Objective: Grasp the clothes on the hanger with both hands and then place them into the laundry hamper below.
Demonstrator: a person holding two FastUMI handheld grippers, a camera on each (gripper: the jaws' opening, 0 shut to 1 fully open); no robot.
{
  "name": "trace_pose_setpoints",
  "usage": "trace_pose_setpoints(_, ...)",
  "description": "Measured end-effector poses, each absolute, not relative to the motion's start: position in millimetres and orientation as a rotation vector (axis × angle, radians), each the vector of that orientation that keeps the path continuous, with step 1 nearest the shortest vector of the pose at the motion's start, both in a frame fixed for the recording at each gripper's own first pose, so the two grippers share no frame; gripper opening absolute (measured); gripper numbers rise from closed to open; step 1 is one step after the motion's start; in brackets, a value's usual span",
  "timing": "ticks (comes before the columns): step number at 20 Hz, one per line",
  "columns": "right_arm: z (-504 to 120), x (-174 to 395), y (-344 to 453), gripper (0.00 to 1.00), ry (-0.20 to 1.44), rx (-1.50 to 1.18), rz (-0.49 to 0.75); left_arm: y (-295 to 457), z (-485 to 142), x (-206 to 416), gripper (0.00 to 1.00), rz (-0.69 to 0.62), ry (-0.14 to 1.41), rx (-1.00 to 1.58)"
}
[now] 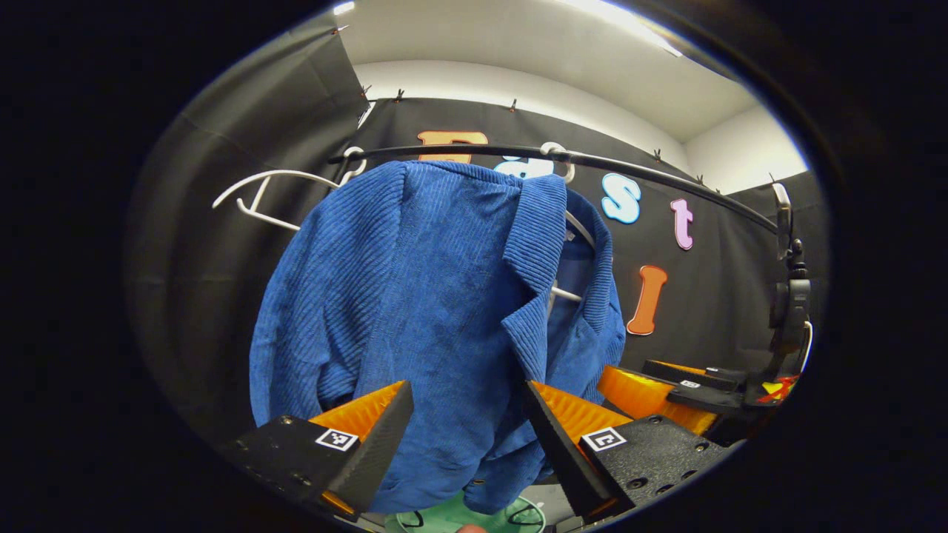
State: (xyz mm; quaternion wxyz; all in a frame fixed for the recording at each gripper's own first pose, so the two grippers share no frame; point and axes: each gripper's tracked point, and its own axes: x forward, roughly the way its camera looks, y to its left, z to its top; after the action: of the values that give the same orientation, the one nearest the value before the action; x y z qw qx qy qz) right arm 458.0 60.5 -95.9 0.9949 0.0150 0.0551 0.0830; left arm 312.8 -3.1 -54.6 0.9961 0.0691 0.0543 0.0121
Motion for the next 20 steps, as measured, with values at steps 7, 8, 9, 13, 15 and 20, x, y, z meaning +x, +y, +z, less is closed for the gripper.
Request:
trace_pose_setpoints(7,-138,517,89,0.98,0.177,0.159,0.243,1,-40,270,0.95,0.223,0.046,0.206)
trace_pose_setpoints(8,-147,525,84,0.98,0.186,0.135,0.204,2,-41,266,0.91,0.252,0.049,0.216)
trace_pose_setpoints(9,-157,532,74,0.98,0.197,0.11,0.156,3,-41,259,0.91,0.281,0.056,0.225)
trace_pose_setpoints(13,-191,550,58,0.89,0.267,0.096,0.151,6,-36,240,0.95,0.366,0.039,0.256)
trace_pose_setpoints(15,-185,548,47,0.68,0.254,0.136,0.163,4,-38,236,0.95,0.382,0.033,0.257)
trace_pose_setpoints(20,-156,513,29,0.12,0.223,0.164,0.29,-14,-60,255,0.92,0.33,0.059,0.238)
